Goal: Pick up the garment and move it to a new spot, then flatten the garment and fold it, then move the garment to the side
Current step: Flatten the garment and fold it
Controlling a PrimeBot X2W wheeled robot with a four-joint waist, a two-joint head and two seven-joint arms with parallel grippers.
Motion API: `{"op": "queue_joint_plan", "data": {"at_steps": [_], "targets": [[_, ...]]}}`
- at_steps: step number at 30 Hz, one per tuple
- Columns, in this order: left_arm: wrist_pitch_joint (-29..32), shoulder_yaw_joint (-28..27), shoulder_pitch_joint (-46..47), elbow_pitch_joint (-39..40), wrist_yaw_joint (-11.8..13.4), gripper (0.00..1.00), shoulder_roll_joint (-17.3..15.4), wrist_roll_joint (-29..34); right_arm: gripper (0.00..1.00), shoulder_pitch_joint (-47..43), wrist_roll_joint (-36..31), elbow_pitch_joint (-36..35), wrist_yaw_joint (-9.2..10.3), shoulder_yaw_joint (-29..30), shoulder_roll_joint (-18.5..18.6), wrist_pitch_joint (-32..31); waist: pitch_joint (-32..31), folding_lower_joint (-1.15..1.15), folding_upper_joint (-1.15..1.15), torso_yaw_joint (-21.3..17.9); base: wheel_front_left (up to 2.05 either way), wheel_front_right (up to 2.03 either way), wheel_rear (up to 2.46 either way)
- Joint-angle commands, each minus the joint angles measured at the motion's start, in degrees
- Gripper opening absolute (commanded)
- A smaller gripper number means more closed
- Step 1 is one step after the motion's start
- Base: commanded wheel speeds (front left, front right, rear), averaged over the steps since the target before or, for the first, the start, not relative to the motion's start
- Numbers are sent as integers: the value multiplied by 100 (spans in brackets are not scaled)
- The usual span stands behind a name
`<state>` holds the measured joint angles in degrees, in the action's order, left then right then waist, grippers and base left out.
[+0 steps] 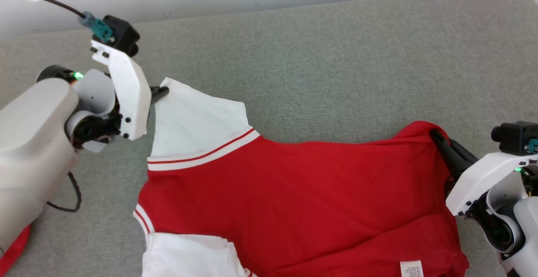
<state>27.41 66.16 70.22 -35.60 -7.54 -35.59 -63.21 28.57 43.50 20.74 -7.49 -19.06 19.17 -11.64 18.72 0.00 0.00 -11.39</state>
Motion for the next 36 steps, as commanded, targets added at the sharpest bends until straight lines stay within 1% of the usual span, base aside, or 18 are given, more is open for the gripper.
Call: {"op": "queue_joint_plan", "data": {"at_steps": [1,7,10,17,19,26,31,36], "targets": [[-35,45,-19,-31,11,0,-8,-124,0,-96,-6,75,2,85,-10,-29,-129,0,0,97,0,0,0],[-79,178,-116,-22,11,0,-87,-296,0,-192,-22,243,2,526,-138,-109,-394,0,0,227,0,0,0],[-37,248,-173,36,11,0,-143,-401,0,-268,53,306,2,792,-217,-281,-558,0,0,296,0,0,0],[230,412,-357,413,11,0,-314,-666,0,-616,98,89,2,1130,-153,-763,-922,0,0,470,0,0,0],[431,455,-424,557,11,0,-387,-812,0,-724,78,-10,2,1197,-144,-861,-997,0,0,514,0,0,0],[1442,574,-681,1173,24,0,-761,-1269,0,-1051,-47,-220,2,1370,-47,-1091,-1169,0,0,622,0,0,0],[2055,575,-869,1748,202,0,-1049,-1725,0,-1199,-202,-359,2,1452,-42,-1250,-1209,0,0,666,0,0,0],[2432,587,-1069,2392,414,0,-1327,-2072,0,-1299,-342,-439,2,1496,24,-1442,-1236,0,0,688,0,0,0]]}}
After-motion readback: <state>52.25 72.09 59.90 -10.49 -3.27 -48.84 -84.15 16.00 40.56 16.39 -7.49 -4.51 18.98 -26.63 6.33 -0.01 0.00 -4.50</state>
